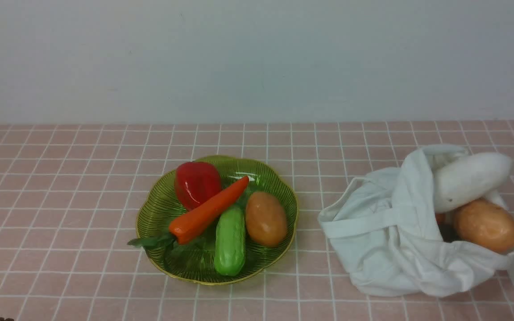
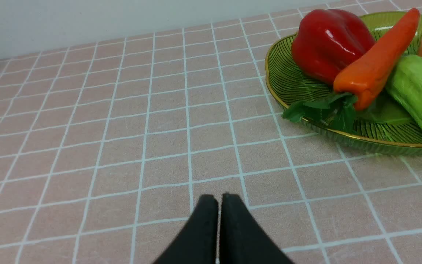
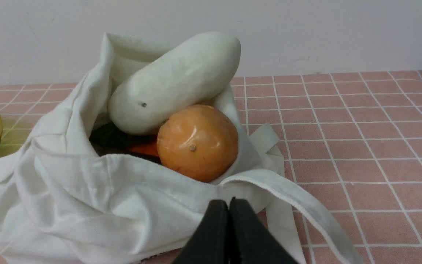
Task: Take vegetables from bag on pink coffee tablecloth place on plate.
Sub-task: 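Reach into the cloth bag and grasp a vegetable inside it with the right gripper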
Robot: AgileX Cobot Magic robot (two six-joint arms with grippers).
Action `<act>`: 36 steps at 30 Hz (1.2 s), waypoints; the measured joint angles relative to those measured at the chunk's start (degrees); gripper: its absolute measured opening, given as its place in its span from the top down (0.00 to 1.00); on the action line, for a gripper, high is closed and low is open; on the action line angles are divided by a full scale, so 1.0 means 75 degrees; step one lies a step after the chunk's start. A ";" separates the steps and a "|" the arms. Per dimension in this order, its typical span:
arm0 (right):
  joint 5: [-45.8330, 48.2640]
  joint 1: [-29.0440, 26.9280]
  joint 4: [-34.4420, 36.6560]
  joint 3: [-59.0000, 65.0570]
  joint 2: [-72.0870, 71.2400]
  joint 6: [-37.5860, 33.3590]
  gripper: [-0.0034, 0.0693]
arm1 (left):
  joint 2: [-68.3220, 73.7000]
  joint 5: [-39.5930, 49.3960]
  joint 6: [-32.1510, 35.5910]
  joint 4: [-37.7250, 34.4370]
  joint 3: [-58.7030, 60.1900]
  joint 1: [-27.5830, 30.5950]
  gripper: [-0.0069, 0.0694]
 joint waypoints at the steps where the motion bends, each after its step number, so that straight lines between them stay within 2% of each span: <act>1: 0.0000 0.0000 0.0000 0.0000 0.0000 0.0000 0.97 | 0.0000 0.0000 0.0000 0.0000 0.0000 0.0000 0.92; 26: -0.0041 0.0000 0.0066 0.0000 0.0000 0.0000 0.97 | 0.0000 0.0000 0.0000 0.0000 0.0000 0.0000 0.92; 29: -0.0718 0.0000 0.0641 0.0037 0.0000 0.0049 0.97 | 0.0000 0.0000 0.0000 0.0000 0.0000 0.0000 0.92; 33: -0.1909 0.0000 0.1985 0.0037 0.0000 0.0473 0.97 | 0.0000 0.0000 0.0000 0.0000 0.0000 0.0000 0.92; 36: -0.2244 0.0000 0.2997 0.0037 0.0000 0.0709 0.97 | 0.0000 0.0000 0.0000 0.0000 0.0000 0.0000 0.92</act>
